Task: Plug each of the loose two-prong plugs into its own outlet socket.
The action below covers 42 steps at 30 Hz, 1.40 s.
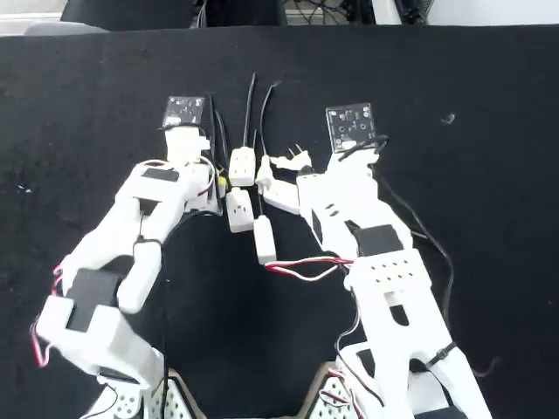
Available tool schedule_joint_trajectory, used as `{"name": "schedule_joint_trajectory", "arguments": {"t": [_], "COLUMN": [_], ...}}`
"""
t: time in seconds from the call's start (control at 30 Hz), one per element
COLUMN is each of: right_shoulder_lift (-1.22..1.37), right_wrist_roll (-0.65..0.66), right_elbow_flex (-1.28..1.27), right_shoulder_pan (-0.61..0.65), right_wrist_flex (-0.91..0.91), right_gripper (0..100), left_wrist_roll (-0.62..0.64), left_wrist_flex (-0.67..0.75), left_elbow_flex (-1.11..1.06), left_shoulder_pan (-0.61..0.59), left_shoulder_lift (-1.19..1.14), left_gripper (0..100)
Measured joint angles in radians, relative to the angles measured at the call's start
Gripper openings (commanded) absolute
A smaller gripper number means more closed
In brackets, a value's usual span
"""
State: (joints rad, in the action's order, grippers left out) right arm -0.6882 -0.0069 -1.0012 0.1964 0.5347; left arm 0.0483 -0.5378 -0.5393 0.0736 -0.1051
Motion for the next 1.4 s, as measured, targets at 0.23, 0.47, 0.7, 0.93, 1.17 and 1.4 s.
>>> {"name": "schedule_joint_trajectory", "arguments": {"t": [0.23, 0.47, 0.7, 0.93, 1.17, 1.4], "right_shoulder_lift": [0.0, 0.0, 0.0, 0.002, 0.002, 0.002], "right_wrist_roll": [0.0, 0.0, 0.0, 0.0, 0.0, 0.0], "right_elbow_flex": [0.0, 0.0, 0.0, -0.018, -0.018, -0.018], "right_shoulder_pan": [0.0, 0.0, 0.0, 0.0, 0.0, 0.0], "right_wrist_flex": [-0.002, -0.002, -0.002, -0.002, -0.002, -0.002], "right_gripper": [14.5, 14.5, 14.5, 14.5, 14.5, 14.5], "left_wrist_roll": [0.028, 0.031, 0.029, -0.083, -0.307, -0.402], "left_wrist_flex": [0.0, -0.141, -0.278, -0.631, -0.76, -0.815], "left_elbow_flex": [0.014, 0.071, 0.118, 0.192, 0.069, -0.041], "left_shoulder_pan": [0.0, -0.071, -0.192, -0.427, -0.419, -0.272], "left_shoulder_lift": [-0.023, -0.023, -0.021, 0.08, 0.178, 0.244], "left_gripper": [21, 3, 3, 3, 3, 21]}}
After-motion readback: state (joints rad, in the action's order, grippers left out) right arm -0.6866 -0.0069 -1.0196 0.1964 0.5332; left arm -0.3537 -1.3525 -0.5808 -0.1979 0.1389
